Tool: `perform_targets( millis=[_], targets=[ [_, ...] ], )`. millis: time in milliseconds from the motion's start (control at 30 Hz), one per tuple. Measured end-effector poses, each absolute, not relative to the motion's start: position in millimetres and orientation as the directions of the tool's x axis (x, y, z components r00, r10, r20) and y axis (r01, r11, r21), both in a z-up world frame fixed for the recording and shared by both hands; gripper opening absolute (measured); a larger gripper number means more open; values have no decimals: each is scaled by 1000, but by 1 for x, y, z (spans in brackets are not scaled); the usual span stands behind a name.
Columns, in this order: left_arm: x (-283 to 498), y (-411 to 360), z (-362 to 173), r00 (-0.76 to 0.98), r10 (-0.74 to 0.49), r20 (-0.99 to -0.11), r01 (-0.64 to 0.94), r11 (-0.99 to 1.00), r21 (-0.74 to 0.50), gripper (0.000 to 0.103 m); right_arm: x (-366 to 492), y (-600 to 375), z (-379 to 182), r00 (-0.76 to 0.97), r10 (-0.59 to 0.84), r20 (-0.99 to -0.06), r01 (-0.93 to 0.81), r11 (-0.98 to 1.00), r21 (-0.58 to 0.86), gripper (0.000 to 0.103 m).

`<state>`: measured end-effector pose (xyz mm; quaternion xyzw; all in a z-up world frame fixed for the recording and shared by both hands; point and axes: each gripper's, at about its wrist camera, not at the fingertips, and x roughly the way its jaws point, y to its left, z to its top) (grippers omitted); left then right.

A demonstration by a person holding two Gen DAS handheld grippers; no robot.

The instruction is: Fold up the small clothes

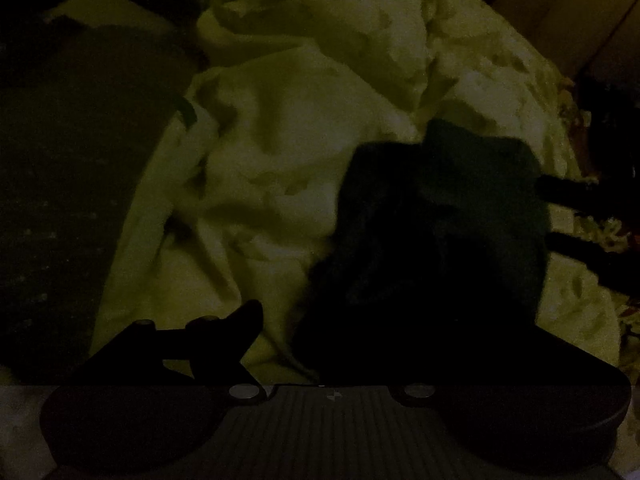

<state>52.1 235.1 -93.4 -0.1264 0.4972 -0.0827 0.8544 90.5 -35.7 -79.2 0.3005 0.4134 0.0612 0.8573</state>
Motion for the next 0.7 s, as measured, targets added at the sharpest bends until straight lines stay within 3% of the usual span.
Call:
perform_targets(
  millis=[167,367,700],
  targets=[
    [52,233,-76,509,-397,-763,81,905,-417,103,72,-81,-99,668,358,-653,263,707,657,75],
    [89,220,-77,502,-481,-719,178,871,-458,103,60,-107,-117,669,410,-620,284,629,723,76],
    [150,205,-123,358,-532,-768,181,846,-501,103,64,-106,-138,615,471,-632,265,632,728,76]
  ],
)
